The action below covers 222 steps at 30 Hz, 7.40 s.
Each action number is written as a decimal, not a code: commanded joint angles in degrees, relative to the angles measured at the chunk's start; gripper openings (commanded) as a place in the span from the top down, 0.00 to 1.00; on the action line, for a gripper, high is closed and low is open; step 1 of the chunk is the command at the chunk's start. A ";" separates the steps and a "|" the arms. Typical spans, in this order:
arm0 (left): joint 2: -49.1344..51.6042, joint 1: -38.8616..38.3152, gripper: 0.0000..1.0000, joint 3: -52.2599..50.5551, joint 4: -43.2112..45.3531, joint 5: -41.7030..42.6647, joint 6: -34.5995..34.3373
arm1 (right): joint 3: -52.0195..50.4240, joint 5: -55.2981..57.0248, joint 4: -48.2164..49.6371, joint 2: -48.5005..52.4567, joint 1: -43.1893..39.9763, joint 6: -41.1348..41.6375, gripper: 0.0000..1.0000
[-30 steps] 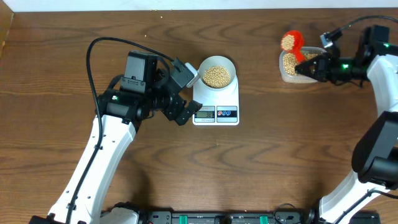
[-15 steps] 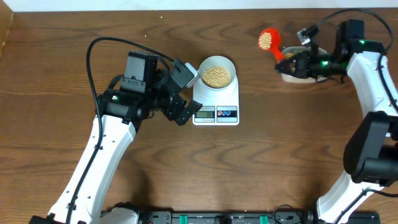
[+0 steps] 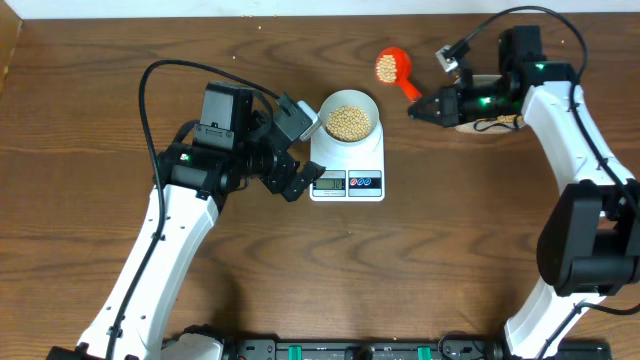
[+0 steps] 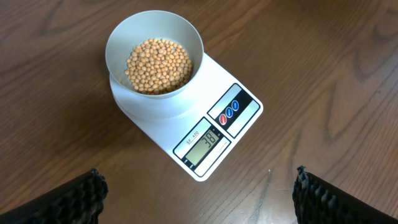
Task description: Scoop item into bowl and weigh 50g on scale
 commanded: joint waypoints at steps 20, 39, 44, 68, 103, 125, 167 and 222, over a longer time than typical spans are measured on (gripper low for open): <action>0.04 -0.07 0.02 -0.28 0.00 0.72 0.31 | 0.04 5.62 2.78 -1.68 8.15 1.79 0.99; 0.04 -0.07 0.02 -0.28 0.00 0.72 0.33 | 0.07 23.91 2.78 -1.68 14.32 -0.94 0.99; 0.04 -0.07 0.02 -0.28 0.00 0.72 0.33 | 0.07 28.74 2.80 -1.68 15.54 -1.97 0.99; 0.02 -0.07 0.02 -0.28 0.00 0.72 0.33 | 0.07 37.33 3.63 -1.68 18.84 -8.20 0.99; 0.04 -0.07 0.02 -0.28 0.00 0.72 0.33 | 0.07 37.40 3.63 -1.66 18.91 -8.17 0.99; 0.04 -0.07 0.02 -0.28 0.00 0.72 0.33 | 0.04 37.38 3.61 -1.66 18.88 -8.17 0.98; 0.04 -0.07 0.02 -0.28 0.00 0.70 0.33 | 0.04 41.68 3.19 -1.68 18.88 -11.65 0.99; 0.04 -0.07 0.02 -0.28 0.00 0.72 0.33 | 0.04 41.88 3.45 -1.68 18.88 -12.46 0.99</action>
